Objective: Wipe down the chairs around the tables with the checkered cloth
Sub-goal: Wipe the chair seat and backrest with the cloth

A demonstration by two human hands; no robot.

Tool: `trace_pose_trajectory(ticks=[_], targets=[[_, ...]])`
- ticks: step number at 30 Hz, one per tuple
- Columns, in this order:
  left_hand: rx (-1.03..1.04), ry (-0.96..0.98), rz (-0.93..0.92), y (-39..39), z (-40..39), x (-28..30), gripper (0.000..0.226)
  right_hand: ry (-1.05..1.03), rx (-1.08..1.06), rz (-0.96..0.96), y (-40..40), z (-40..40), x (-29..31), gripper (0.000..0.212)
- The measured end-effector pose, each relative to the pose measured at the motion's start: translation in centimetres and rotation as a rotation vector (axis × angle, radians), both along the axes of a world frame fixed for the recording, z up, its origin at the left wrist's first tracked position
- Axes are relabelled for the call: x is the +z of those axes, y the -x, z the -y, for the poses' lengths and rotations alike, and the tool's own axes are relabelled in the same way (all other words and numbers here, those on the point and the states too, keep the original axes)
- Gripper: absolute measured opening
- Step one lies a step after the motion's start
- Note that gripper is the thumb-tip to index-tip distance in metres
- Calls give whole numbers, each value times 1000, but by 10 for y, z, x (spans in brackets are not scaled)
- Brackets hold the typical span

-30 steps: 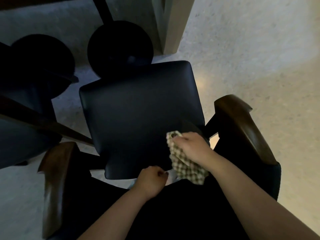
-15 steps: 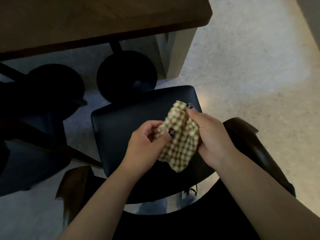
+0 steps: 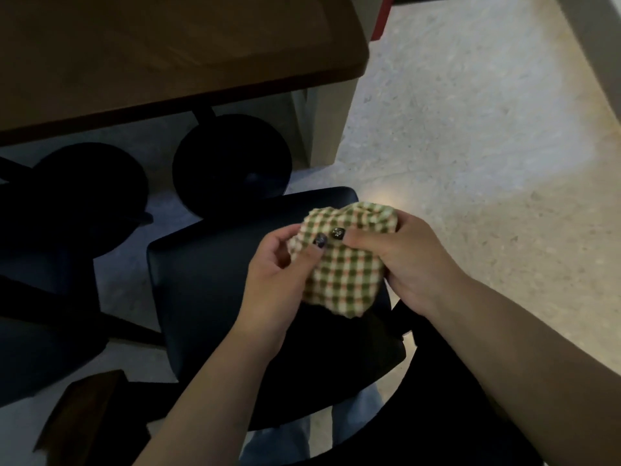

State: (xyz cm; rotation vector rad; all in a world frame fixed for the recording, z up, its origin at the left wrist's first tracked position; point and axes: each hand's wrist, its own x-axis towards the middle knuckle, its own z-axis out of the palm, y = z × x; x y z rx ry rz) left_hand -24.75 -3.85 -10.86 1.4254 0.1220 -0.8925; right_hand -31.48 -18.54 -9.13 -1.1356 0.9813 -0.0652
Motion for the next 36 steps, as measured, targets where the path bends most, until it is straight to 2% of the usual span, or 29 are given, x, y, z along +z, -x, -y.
trace_pose_trajectory(ticks=[3,5,7,9,11,15,17,19,23,25,27,28,30,32,33,35,36], targets=[[-28,-78,147,-5,40,-11,19,94,-42,23,-3,48,-2,26],[-70,-165,219,-8,61,-31,18,264,-103,32,-1,89,-8,23],[-168,-311,320,-8,77,-57,19,432,-148,21,7,125,-22,17],[-325,-447,424,-6,87,-85,28,515,-145,-26,19,150,-54,19],[-496,-545,519,-4,92,-115,42,459,-103,-98,33,163,-98,21],[-843,-672,762,-5,100,-164,61,146,-43,-256,57,156,-187,33],[-1010,-703,936,-11,105,-183,66,46,0,-303,69,140,-221,37],[-1163,-727,1136,-22,111,-200,68,6,35,-305,78,121,-247,32],[-1383,-809,1334,-45,121,-231,71,188,189,-293,89,88,-287,33],[-1415,-826,1380,-50,121,-243,73,209,14,-341,92,92,-300,30],[-1378,-792,1412,-51,118,-254,74,322,-205,-433,97,105,-312,33],[-1353,-768,1437,-51,116,-259,75,416,-193,-480,99,109,-315,34],[-1311,-721,1489,-53,113,-265,76,446,21,-468,99,104,-317,29],[-1289,-699,1513,-55,111,-266,76,161,163,-359,97,88,-313,19],[-1280,-697,1513,-55,111,-267,77,-107,99,-253,94,86,-309,26],[-1266,-692,1516,-54,112,-267,77,-692,-250,-91,91,92,-304,61],[-1262,-688,1521,-53,112,-267,77,-797,-322,-79,91,96,-304,71]])
